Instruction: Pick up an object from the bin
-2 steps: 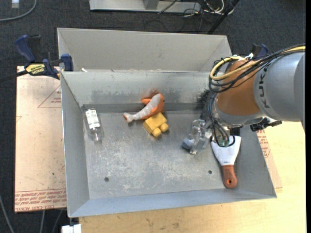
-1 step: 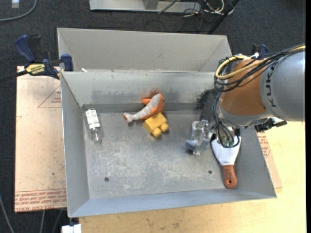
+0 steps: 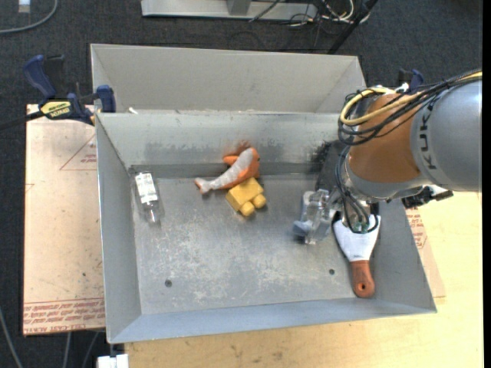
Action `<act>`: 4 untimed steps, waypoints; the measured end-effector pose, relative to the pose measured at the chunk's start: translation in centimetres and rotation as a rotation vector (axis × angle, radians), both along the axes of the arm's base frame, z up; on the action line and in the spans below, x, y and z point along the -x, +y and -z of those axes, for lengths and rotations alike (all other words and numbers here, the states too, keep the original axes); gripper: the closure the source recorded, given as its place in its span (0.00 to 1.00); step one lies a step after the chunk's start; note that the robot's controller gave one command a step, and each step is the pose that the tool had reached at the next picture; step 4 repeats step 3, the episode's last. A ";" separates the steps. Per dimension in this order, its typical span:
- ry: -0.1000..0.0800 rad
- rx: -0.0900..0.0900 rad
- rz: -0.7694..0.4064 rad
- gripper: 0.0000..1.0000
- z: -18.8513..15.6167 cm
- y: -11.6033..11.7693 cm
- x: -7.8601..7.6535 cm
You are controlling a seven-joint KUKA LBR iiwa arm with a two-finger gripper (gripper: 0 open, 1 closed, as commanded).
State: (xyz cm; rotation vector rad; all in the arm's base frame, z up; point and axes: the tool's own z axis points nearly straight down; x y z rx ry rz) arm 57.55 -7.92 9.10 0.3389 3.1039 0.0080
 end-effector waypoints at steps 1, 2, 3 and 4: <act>-0.001 -0.001 0.021 1.00 0.0 0.3 0.0; 0.001 -0.003 0.106 1.00 -2.2 -0.1 0.3; -0.002 -0.004 0.145 1.00 -4.4 -0.8 -0.1; -0.002 -0.004 0.145 1.00 -4.4 -0.8 -0.1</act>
Offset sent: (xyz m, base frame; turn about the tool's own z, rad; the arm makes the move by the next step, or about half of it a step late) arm -0.0041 -0.0052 0.0367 0.1408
